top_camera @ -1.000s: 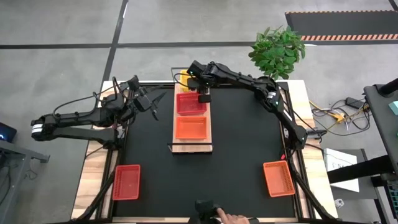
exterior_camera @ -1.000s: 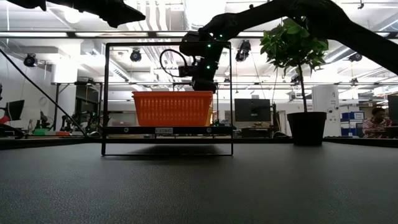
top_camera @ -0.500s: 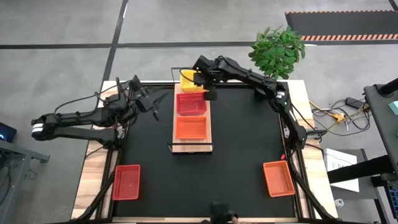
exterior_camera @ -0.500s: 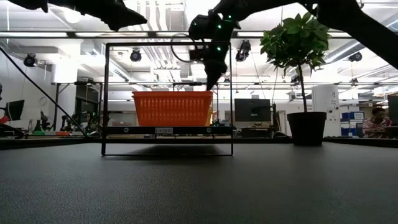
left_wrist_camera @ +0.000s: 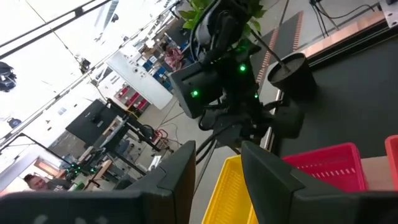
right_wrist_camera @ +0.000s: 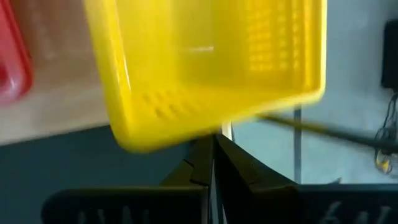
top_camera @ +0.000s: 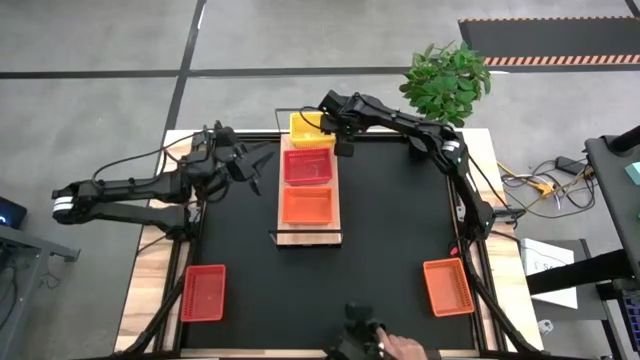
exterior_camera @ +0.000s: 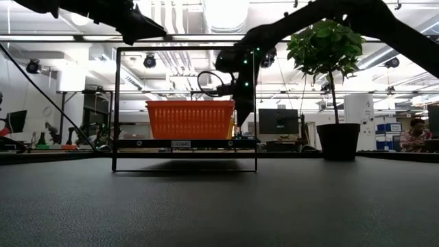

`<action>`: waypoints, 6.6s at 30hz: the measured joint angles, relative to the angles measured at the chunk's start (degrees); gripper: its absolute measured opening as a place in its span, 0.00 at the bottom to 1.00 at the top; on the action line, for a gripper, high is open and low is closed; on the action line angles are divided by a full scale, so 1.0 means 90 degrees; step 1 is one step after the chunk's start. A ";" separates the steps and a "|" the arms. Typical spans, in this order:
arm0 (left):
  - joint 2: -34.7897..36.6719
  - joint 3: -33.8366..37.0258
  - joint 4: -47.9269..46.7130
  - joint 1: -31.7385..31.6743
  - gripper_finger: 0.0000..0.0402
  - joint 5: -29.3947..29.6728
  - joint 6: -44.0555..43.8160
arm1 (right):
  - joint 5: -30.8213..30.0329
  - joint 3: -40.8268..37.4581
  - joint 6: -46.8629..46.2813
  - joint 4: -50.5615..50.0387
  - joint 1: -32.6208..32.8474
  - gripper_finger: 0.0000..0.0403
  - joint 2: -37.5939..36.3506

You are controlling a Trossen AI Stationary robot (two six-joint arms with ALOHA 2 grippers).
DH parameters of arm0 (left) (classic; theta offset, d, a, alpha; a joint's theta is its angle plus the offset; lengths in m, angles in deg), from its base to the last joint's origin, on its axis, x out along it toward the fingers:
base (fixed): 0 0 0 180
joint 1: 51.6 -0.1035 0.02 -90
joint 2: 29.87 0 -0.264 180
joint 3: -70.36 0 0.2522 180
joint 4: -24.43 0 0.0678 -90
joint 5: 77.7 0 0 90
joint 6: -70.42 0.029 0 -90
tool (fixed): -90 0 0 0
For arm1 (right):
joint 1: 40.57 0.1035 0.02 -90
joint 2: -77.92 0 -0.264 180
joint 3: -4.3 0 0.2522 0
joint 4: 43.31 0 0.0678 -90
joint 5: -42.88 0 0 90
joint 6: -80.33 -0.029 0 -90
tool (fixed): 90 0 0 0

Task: Stack baskets on shelf by color
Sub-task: Stack the yellow bin on top of the stacked yellow bins on the shelf

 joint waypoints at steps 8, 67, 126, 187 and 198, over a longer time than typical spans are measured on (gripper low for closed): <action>0.0013 0.0001 0.0007 -0.0014 0.28 0.0009 0.0040 | 0.0024 -0.0129 0.0418 0.0979 0.0058 0.02 0.0001; -0.0116 0.0023 0.0042 -0.0390 0.28 -0.0517 0.0181 | 0.2021 -0.0254 -0.0181 0.2776 0.0214 0.02 0.0248; -0.0148 0.0009 0.0037 -0.0388 0.28 -0.0517 0.0177 | 0.1954 0.0044 0.0245 0.1277 0.0464 0.02 -0.0164; -0.3766 -0.0822 -0.1172 -0.3202 0.00 -0.3126 0.0308 | 0.1138 -0.1574 0.0011 0.2171 -0.0088 0.02 -0.0692; -0.3767 -0.0810 -0.1350 -0.3223 0.00 -0.2142 0.0134 | 0.1151 -0.1574 -0.0030 0.1940 -0.0078 0.02 -0.0692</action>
